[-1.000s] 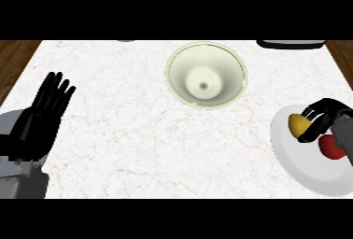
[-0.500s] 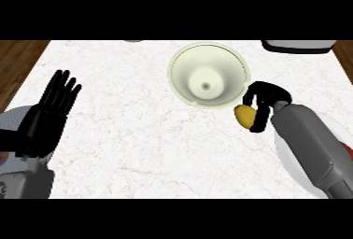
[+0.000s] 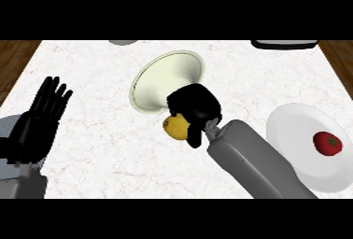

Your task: Pick the lemon from the plate and place it in the bowl

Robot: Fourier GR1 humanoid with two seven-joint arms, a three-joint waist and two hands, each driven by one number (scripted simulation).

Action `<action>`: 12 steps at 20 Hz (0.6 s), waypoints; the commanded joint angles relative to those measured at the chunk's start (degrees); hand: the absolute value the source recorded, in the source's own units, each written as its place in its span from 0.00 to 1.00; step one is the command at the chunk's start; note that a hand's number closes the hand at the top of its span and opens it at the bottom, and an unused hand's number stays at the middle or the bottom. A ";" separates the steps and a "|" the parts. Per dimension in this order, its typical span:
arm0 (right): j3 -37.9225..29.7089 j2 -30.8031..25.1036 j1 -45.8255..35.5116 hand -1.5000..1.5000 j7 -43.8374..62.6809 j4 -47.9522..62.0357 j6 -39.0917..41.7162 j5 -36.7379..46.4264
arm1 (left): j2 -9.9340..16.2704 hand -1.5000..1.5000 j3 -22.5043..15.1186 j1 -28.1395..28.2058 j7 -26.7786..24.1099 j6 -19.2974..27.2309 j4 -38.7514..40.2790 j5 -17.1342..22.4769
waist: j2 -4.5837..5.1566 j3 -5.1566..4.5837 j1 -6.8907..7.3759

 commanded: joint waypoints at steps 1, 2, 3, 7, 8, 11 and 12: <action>-0.57 -2.67 1.62 1.00 7.41 -14.81 -0.02 3.23 | -0.31 0.50 -0.20 3.30 -0.26 0.50 -3.31 -0.72 | 0.03 0.08 -0.68; -1.30 -0.59 -0.98 1.00 11.67 -16.57 2.39 3.56 | 1.16 0.50 1.00 -0.18 1.52 -0.22 -1.49 0.62 | 0.30 0.05 -0.63; 0.05 -0.19 1.38 1.00 14.55 -19.97 2.32 5.19 | 1.48 0.50 1.73 -0.63 1.17 -0.39 -1.20 0.92 | 0.39 0.05 -0.63; -3.78 -1.56 -0.21 1.00 20.94 -27.69 5.76 7.45 | -0.30 0.50 0.00 -0.09 -1.61 -1.07 0.19 -0.76 | 0.70 0.04 -0.22; -8.05 -2.19 -2.32 1.00 18.48 -23.67 5.92 6.60 | -0.68 0.50 -0.19 0.17 1.11 0.38 -3.00 -0.35 | 0.89 0.07 0.60; -14.45 -1.42 -6.15 1.00 17.47 -20.42 5.56 4.94 | -0.09 0.50 0.00 -3.28 4.08 0.95 -2.79 0.24 | 1.07 0.07 0.89; -13.82 -2.71 -1.18 1.00 17.39 -24.23 6.01 5.46 | -0.44 0.50 0.44 -0.85 0.14 -0.88 -0.29 -0.60 | 1.03 0.06 0.64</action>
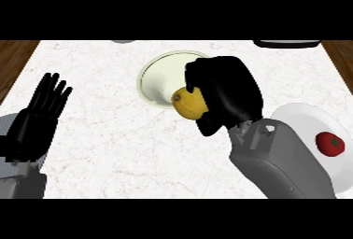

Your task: Pick the lemon from the plate and place it in the bowl

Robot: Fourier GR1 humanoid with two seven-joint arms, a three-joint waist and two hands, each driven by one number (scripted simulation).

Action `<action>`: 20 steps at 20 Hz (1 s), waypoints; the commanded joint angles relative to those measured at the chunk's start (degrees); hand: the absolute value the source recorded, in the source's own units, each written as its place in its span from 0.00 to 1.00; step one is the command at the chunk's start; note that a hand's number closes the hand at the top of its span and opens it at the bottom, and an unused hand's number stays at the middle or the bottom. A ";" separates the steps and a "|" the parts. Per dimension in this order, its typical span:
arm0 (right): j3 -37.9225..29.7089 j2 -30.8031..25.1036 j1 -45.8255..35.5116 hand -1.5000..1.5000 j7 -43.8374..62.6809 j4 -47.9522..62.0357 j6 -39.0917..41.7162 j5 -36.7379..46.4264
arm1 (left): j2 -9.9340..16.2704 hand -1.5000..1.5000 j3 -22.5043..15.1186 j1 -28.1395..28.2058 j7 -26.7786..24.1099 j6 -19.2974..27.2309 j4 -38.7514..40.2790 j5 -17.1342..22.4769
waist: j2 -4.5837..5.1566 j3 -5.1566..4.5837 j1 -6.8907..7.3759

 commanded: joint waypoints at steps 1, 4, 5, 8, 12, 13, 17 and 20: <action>-7.12 -2.46 0.39 1.00 -2.27 0.36 -1.90 0.11 | 0.02 0.50 -0.09 1.52 -0.44 -0.57 -1.21 -0.78 | 0.25 0.02 0.51; -8.26 0.70 -2.73 1.00 -4.98 9.03 -7.68 2.95 | -2.52 0.50 -2.40 -0.94 -1.33 1.86 -0.21 -3.81 | 0.37 0.01 0.77; -12.58 -1.36 -5.21 1.00 -7.90 11.99 -7.81 0.62 | -1.38 0.50 -1.72 1.16 1.38 0.79 -3.78 -1.63 | 0.37 0.03 1.19; -14.99 -2.06 -4.93 1.00 -12.68 17.53 -12.58 1.27 | 0.82 0.50 1.24 0.14 3.91 -0.74 -4.18 1.46 | 0.39 0.03 1.21; -19.27 -1.13 -10.64 1.00 -21.02 33.54 -20.48 0.69 | -1.28 0.50 -0.55 -0.91 0.28 -0.63 -1.33 -0.89 | 0.75 0.02 1.80; -20.49 -1.65 -10.81 1.00 -22.63 34.89 -19.61 -0.79 | 0.32 0.50 1.59 -0.51 -0.59 -2.31 1.38 0.08 | 0.69 0.01 1.53; -24.22 -2.29 -18.06 1.00 -28.34 50.90 -25.72 0.09 | -2.49 0.50 -2.41 -1.79 1.35 -0.36 -0.60 -1.90 | 1.17 0.03 2.76; -23.63 -2.00 -19.09 1.00 -32.54 59.45 -28.80 2.10 | -2.22 0.50 -1.02 -4.00 1.29 1.00 0.09 -2.23 | 1.14 0.02 2.54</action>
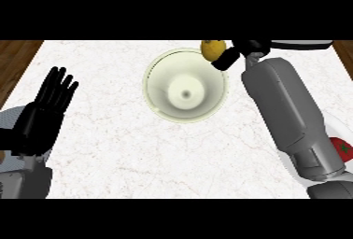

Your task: Pick the lemon from the plate and place it in the bowl

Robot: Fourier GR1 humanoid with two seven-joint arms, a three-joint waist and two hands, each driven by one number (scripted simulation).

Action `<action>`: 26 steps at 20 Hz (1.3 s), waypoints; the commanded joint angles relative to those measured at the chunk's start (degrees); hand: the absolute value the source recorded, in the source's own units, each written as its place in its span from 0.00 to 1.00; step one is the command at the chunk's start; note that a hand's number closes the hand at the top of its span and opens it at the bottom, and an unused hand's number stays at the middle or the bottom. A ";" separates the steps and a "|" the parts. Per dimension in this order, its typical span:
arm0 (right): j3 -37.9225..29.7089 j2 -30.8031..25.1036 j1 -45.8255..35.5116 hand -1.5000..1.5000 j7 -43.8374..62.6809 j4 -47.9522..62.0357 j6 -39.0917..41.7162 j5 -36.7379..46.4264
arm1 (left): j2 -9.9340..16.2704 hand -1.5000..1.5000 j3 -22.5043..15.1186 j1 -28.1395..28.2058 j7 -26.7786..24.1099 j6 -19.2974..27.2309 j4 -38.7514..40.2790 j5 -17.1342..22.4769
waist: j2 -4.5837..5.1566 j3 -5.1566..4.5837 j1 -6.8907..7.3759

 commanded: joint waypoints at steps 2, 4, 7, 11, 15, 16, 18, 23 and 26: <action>-2.43 0.37 -6.08 1.00 -4.98 16.95 -4.40 1.33 | -0.46 0.50 -0.38 -1.92 -0.34 0.56 1.22 -1.11 | 0.34 0.00 0.74; -2.72 0.05 -5.73 1.00 -6.25 21.42 -5.10 1.79 | -1.12 0.50 -1.20 -1.26 -2.16 -1.05 1.79 -0.90 | 0.81 -0.01 1.52; -5.55 1.38 -8.41 1.00 -0.96 26.29 -5.35 0.56 | -1.37 0.50 -2.13 -2.14 -0.38 -0.64 0.81 -0.93 | 1.29 0.02 2.66; -7.87 -1.49 -7.59 0.00 -8.45 31.50 0.82 -2.49 | -1.78 0.50 -2.05 -0.82 -1.81 -1.26 0.92 -0.82 | 1.63 0.06 3.29; -10.49 -0.52 -7.19 0.00 -16.64 32.36 -0.96 -5.19 | -1.73 0.50 -2.33 -3.52 -0.32 0.33 1.29 -1.97 | 1.76 0.15 2.96; -11.63 0.84 -8.57 0.00 -16.99 31.73 -1.85 -6.40 | -2.40 0.50 -2.98 -4.04 0.45 0.99 0.89 -2.16 | 1.38 0.14 2.59; -15.40 -0.50 -7.32 0.00 -21.12 30.97 -3.17 -10.05 | -0.66 0.50 -1.33 -2.99 0.65 -0.57 0.12 -0.62 | 1.45 0.19 2.97; -26.75 -2.58 -9.24 0.00 -24.63 28.66 -2.91 -21.45 | -1.43 0.50 -0.94 -3.23 0.76 0.50 0.78 -0.54 | 1.13 0.23 1.79; -30.19 -5.10 -8.91 0.00 -25.99 30.21 -3.59 -24.19 | -1.72 0.50 -2.22 -1.92 0.17 0.20 0.11 -1.75 | 1.26 0.17 2.28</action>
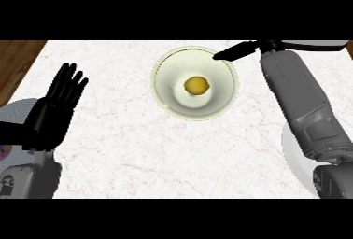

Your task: Pick the lemon from the plate and place it in the bowl

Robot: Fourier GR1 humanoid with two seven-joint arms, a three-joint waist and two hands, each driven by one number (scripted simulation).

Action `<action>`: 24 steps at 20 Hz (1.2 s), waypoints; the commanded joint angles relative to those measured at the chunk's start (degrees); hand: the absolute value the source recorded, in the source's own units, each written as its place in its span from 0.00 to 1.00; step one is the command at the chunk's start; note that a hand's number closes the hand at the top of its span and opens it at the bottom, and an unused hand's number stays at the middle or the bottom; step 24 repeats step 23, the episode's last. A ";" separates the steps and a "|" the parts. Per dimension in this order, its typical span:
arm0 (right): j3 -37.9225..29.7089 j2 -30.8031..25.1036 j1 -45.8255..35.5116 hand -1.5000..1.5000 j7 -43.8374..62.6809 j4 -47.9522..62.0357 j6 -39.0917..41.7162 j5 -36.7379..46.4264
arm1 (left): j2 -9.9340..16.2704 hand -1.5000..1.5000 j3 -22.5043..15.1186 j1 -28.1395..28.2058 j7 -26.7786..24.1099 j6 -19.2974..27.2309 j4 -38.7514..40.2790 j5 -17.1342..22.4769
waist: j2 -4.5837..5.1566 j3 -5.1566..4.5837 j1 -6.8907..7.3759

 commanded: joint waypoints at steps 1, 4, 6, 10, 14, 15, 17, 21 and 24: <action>-5.31 -4.24 1.26 0.00 -3.96 1.13 1.10 -4.85 | 1.09 0.50 1.11 1.36 -1.28 -1.30 1.03 0.15 | -0.32 -0.07 -0.85; -6.31 -6.18 0.45 0.00 -2.70 2.71 -0.24 -5.35 | 0.40 0.50 0.38 0.87 1.45 0.46 -1.34 -0.06 | -0.67 -0.08 -1.14; -7.92 -11.23 3.82 0.00 -6.52 3.03 2.37 -6.49 | -0.08 0.50 1.11 1.44 -0.91 -0.12 -0.16 0.35 | -0.25 -0.04 -1.08; -9.16 -16.73 6.01 0.00 -5.76 5.05 8.27 -7.93 | 0.53 0.50 1.98 3.60 -0.10 -0.63 -1.84 1.29 | -0.91 -0.06 -1.69; -9.55 -21.85 9.02 0.00 -10.02 5.83 14.44 -8.55 | 1.18 0.50 2.26 2.54 -0.44 -1.61 -0.50 1.27 | -0.78 -0.03 -1.87; -9.50 -22.08 9.49 0.00 -10.32 6.25 15.37 -8.63 | -0.87 0.50 0.44 2.91 -0.61 -0.66 -0.28 0.34 | -0.81 -0.03 -1.97; -8.87 -24.19 11.55 0.00 -12.12 6.56 19.12 -8.27 | 1.63 0.50 3.16 0.19 -0.28 -1.43 2.14 1.27 | -0.86 -0.04 -2.34; -9.05 -26.52 13.91 0.00 -14.71 7.82 21.50 -8.28 | 0.80 0.50 2.37 2.64 -0.76 -1.27 -0.14 0.74 | -0.58 0.04 -1.27; -8.84 -29.39 13.77 0.00 -14.07 7.93 25.02 -8.24 | 1.54 0.50 2.34 2.72 1.19 -1.44 -2.74 1.31 | -0.75 0.04 -1.34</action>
